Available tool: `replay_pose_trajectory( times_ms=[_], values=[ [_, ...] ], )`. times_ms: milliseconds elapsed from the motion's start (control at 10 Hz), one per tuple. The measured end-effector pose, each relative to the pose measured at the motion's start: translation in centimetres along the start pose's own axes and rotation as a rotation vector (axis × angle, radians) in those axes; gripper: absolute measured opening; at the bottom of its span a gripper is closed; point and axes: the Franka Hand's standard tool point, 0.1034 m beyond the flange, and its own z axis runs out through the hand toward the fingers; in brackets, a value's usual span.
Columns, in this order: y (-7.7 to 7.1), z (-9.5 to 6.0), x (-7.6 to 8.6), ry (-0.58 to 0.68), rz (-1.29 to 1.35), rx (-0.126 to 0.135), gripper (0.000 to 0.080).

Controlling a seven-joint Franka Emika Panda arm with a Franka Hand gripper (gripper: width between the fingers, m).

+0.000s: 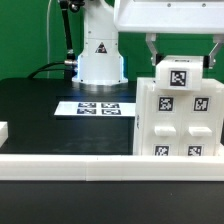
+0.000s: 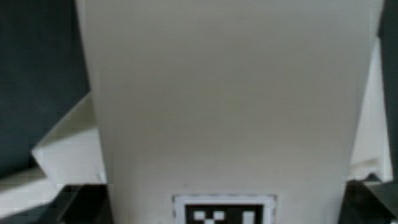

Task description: Assemble cabinet

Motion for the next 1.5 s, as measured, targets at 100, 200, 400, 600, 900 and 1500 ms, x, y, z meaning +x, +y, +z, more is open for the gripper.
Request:
replay_pose_trajectory(
  times_ms=[100,200,400,600,900,1500],
  values=[
    [-0.04,0.01,-0.02,-0.001,0.049,0.002,0.0557],
    [-0.14,0.02,-0.09,-0.004,0.128,0.006,0.0556],
    [-0.4,0.07,-0.36,-0.019,0.351,0.016,0.0556],
    [-0.44,0.11,-0.49,-0.023,0.534,0.017,0.0556],
    [-0.49,0.09,-0.64,-0.023,0.887,0.024,0.0556],
    [-0.56,0.12,-0.71,-0.067,1.399,0.031,0.0664]
  ],
)
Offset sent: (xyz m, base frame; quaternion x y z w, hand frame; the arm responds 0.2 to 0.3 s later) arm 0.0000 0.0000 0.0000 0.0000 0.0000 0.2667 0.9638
